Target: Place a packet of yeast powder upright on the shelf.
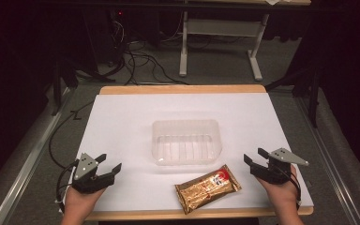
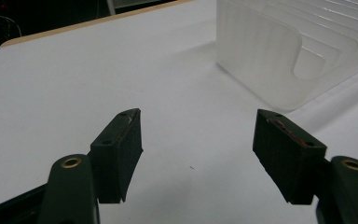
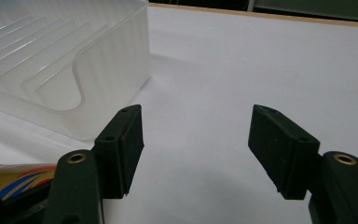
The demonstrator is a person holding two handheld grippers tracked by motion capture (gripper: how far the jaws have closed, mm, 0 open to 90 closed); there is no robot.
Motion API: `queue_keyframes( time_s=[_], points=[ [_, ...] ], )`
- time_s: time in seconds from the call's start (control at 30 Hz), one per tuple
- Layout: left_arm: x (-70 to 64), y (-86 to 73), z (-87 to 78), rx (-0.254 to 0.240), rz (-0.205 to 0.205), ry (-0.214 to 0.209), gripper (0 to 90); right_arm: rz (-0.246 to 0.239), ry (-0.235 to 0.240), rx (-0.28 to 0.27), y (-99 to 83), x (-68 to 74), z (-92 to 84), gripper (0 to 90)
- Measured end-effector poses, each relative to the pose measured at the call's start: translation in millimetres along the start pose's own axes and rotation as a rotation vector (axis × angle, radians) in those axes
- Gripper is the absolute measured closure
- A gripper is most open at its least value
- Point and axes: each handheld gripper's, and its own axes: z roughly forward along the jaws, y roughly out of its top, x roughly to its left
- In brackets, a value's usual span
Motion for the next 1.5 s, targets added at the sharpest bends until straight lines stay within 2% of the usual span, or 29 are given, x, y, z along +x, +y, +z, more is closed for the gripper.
queue_keyframes(
  time_s=[0.4,0.7,0.9,1.0,1.23,1.37,1.5],
  points=[
    [0.1,0.0,0.2,0.003,0.001,-0.001,33.2,-0.003,0.015,0.001,-0.2,1.4,0.0,35.9],
    [-0.2,0.2,0.7,0.001,0.007,0.002,33.1,-0.016,0.035,0.005,0.3,9.8,-0.8,35.8],
    [-0.9,2.1,3.0,-0.001,0.007,-0.001,33.2,-0.035,0.052,0.027,-2.0,16.0,-0.6,36.4],
    [-2.2,4.5,7.6,-0.001,0.013,-0.01,33.2,-0.03,0.068,0.043,-4.6,20.3,-1.5,36.7],
    [-5.7,11.6,18.4,-0.008,0.027,-0.028,33.2,-0.051,0.093,0.087,-12.5,31.6,-4.3,36.9],
    [-7.4,15.0,22.0,-0.017,0.028,-0.032,33.1,-0.061,0.099,0.107,-16.2,33.3,-5.6,37.1],
    [-8.4,17.2,25.3,-0.021,0.029,-0.041,33.2,-0.046,0.123,0.125,-20.7,33.7,-6.0,38.6]
  ],
)
